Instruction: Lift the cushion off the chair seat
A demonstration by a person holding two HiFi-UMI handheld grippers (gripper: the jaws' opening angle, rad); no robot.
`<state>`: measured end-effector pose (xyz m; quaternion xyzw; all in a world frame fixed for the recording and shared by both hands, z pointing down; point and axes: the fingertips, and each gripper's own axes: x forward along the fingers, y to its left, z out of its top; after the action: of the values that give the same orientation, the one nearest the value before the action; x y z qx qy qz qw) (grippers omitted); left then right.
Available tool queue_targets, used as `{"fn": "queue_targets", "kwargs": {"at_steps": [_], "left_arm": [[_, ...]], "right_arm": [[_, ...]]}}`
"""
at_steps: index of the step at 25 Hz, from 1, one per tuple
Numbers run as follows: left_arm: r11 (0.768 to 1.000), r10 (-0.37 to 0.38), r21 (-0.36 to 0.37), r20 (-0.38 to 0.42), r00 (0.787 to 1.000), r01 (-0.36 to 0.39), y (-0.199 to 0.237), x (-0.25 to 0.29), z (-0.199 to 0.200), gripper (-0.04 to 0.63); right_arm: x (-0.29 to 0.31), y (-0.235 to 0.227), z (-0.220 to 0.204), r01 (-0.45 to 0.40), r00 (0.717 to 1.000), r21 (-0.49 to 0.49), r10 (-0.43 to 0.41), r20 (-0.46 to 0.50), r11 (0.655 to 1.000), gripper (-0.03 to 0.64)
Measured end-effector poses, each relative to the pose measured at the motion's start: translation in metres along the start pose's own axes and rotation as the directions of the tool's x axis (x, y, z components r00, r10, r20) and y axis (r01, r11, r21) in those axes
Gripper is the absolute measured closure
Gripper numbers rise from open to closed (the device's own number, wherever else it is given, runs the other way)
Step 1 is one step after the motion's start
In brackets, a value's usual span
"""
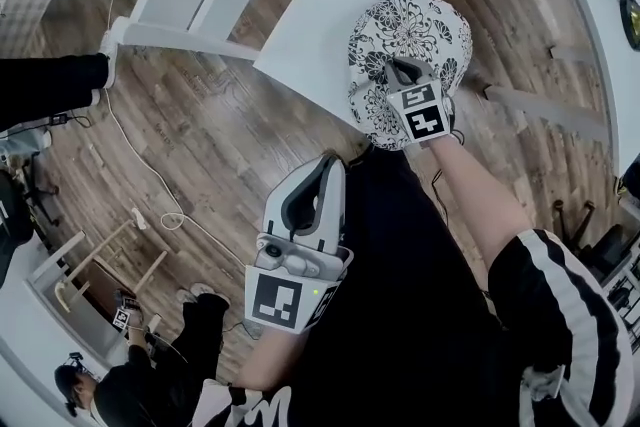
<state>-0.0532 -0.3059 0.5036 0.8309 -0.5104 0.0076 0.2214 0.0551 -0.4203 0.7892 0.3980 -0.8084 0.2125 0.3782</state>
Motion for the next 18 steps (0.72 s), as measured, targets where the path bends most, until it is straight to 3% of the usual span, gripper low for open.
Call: {"fn": "queue_targets", "kwargs": {"at_steps": [18], "left_arm": [[0.996,-0.032,0.086,0.089,0.996,0.024,-0.016,-0.019,0.055,0.589]], "right_arm": [[-0.091,0.001,0.076,0.035,0.977,0.065,-0.048,0.206,0.997,0.583]]}}
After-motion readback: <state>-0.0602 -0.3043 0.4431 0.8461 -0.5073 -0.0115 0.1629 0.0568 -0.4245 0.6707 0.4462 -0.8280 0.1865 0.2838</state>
